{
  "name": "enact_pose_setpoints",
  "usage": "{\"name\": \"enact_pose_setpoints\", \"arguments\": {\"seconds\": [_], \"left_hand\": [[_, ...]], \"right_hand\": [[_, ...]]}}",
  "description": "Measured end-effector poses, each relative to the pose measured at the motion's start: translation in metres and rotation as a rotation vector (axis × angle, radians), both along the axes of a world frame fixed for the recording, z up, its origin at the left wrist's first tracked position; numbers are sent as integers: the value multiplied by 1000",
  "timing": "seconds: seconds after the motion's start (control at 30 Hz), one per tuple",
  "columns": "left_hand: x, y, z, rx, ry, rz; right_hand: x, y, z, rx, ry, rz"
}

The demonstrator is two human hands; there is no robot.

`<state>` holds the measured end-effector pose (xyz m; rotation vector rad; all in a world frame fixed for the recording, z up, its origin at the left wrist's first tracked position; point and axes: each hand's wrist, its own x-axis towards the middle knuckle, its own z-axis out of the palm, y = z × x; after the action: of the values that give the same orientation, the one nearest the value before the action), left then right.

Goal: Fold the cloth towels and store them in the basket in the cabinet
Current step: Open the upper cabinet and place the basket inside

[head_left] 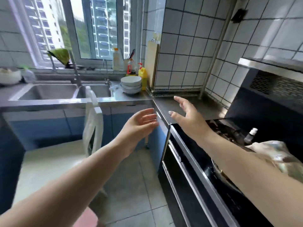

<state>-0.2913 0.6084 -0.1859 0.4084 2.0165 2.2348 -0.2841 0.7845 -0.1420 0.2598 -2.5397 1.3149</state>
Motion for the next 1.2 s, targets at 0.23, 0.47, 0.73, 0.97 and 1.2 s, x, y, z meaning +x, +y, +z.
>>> {"name": "enact_pose_setpoints", "arguments": {"seconds": [0.23,0.47,0.73,0.97,1.2], "left_hand": [[66,-122,-36,-20,-70,256],[165,-296,-81,-124,-157,619],[292,-484,-119,9,-259,1051],[341,-570,-127,144,-254,1263],[346,-628,-135,198,-246,1404]], "right_hand": [[25,-116,-40,-34,-131,269],[73,-296,-83,-103,-348,537],[151,-507,-132,-94,-525,821],[179,-625,-147,-49,-611,968],[162,-715,-152,-17,-625,1098]]}}
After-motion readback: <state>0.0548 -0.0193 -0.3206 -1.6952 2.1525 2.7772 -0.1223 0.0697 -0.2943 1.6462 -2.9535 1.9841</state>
